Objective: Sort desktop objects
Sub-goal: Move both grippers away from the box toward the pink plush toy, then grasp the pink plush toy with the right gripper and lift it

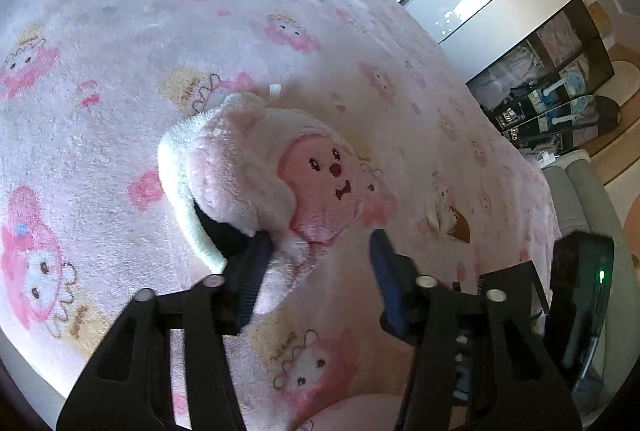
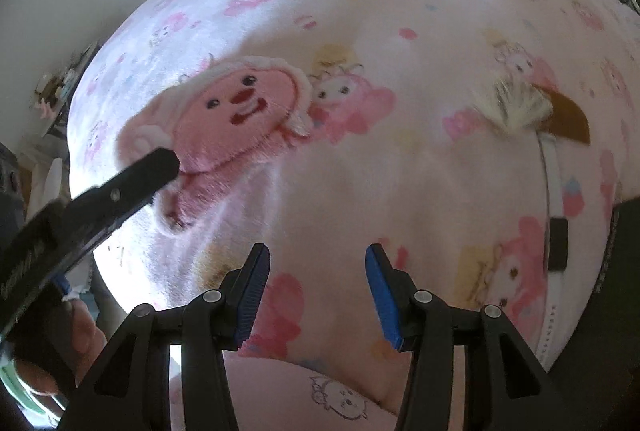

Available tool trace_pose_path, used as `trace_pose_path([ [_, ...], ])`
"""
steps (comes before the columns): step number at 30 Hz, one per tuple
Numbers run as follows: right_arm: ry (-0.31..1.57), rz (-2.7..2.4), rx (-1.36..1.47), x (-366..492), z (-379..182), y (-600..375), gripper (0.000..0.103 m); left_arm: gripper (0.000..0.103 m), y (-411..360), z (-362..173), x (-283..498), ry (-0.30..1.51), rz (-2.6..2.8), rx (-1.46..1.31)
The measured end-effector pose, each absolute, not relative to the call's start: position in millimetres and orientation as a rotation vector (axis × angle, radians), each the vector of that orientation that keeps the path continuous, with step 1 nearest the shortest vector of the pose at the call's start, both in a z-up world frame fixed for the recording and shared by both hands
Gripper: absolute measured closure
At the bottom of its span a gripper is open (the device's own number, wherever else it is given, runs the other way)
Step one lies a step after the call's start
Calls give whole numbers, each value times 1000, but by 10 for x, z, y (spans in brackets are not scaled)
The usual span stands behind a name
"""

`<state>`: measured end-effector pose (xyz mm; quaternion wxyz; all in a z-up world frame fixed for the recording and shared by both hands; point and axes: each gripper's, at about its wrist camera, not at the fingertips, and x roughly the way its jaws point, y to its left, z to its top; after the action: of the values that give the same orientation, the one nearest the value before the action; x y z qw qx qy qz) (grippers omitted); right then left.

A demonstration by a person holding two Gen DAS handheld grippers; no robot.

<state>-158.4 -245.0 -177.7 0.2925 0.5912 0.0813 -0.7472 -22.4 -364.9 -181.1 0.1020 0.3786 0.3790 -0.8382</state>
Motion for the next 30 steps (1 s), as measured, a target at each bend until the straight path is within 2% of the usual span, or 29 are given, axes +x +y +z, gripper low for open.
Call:
trace_pose_path([
  [2, 196, -1995, 1583, -1560, -1787, -2380, 57, 83, -3591, -1756, -237, 1088, -2506, 1119],
  [4, 166, -2003, 1591, -1556, -1777, -2304, 57, 98, -3537, -1701, -266, 1105, -2553, 1127],
  [13, 64, -2111, 1517, -1550, -1475, -1954, 57, 98, -3040, -1411, -409, 1121, -2776, 1266],
  [15, 65, -2134, 1514, -1537, -1436, -1874, 57, 91, -3060, -1334, -340, 1113, -2764, 1235],
  [17, 62, -2131, 1514, -1528, -1438, -1810, 57, 63, -3172, -1291, -223, 1082, -2715, 1172],
  [18, 63, -2118, 1519, -1537, -1451, -1817, 57, 59, -3225, -1287, -174, 1065, -2686, 1140],
  [26, -25, -1927, 1557, -1582, -1593, -2182, 56, 52, -3710, -1600, -180, 1042, -2450, 1103],
  [30, 65, -1937, 1538, -1531, -1604, -2390, 53, 51, -3803, -1677, -168, 1049, -2337, 1049],
])
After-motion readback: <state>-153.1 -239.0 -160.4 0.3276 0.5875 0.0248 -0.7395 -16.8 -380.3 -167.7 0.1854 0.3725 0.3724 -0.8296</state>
